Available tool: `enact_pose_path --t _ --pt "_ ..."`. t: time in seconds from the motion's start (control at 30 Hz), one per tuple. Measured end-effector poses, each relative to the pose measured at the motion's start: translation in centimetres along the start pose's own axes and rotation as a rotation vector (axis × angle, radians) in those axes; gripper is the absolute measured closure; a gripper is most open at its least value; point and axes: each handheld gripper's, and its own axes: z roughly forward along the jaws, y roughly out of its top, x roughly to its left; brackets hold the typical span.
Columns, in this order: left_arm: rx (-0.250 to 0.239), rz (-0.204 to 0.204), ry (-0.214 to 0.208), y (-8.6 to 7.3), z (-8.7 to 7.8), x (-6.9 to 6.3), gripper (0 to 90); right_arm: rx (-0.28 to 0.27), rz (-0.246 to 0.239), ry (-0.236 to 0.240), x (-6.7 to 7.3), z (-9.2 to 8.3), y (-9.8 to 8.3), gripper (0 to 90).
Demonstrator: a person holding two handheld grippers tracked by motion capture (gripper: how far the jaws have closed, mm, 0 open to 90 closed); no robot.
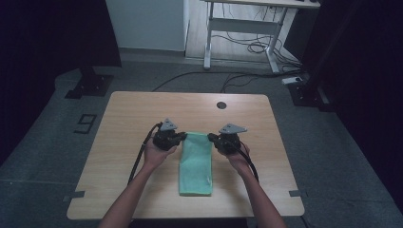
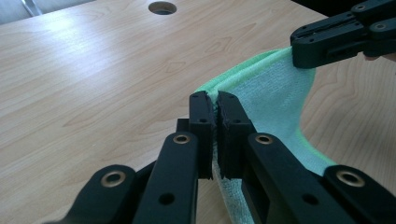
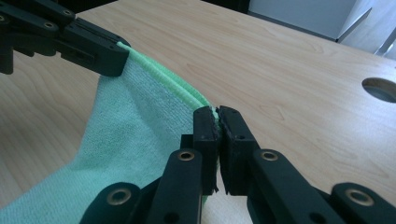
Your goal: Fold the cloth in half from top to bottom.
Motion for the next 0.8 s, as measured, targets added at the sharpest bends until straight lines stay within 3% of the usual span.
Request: enact_pose_path --t 0.47,0.8 --pt "-0.009 0.013 -0.009 -0.5 -1.1 -0.3 85.7 -0.021 -0.014 0.028 0.9 -1.0 0.0 85.4" --pt "-0.004 0.031 -0.033 -2.0 -2.5 -1.9 85.5 -0.012 -0.036 0.059 2.0 -2.1 -0.9 85.4"
